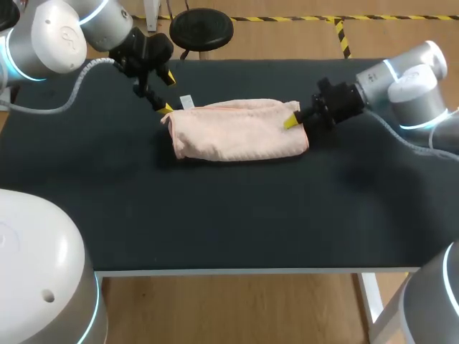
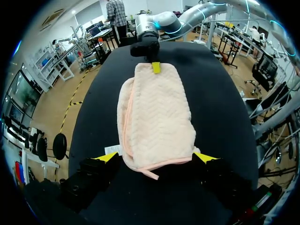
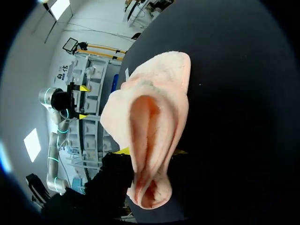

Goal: Fold the towel

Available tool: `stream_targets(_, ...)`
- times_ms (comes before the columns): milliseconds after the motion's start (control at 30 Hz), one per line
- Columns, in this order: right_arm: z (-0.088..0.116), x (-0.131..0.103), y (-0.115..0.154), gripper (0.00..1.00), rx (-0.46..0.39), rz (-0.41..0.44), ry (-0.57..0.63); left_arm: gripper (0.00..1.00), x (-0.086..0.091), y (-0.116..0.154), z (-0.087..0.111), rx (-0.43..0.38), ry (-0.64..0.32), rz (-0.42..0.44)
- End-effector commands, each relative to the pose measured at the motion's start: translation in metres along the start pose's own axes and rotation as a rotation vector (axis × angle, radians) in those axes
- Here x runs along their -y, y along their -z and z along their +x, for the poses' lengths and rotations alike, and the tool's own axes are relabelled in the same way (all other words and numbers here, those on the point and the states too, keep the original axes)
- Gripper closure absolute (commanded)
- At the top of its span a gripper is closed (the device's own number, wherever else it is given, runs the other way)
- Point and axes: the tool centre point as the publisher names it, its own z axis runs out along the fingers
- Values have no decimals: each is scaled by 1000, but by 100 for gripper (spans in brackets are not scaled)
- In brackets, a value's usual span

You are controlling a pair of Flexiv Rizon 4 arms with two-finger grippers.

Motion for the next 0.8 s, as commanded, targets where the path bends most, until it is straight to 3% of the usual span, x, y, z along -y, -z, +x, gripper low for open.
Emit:
stream_targets(33,13,-2,2,100,71,-14,-24,0,-1,-1,0,1,-2,3)
stream_targets(133,22,-10,4,100,129,-24,-50,0,-1,-1,0,1,-2,3)
stream_targets(267,41,-18,3,100,130,-42,-32,0,-1,-1,0,1,-2,3)
stream_targets(533,81,-34,-9,100,62,-46,12,0,-1,-1,0,1,-2,3)
stream_targets(800,120,-61,-46,100,8,-18,118,0,-1,-1,0,1,-2,3)
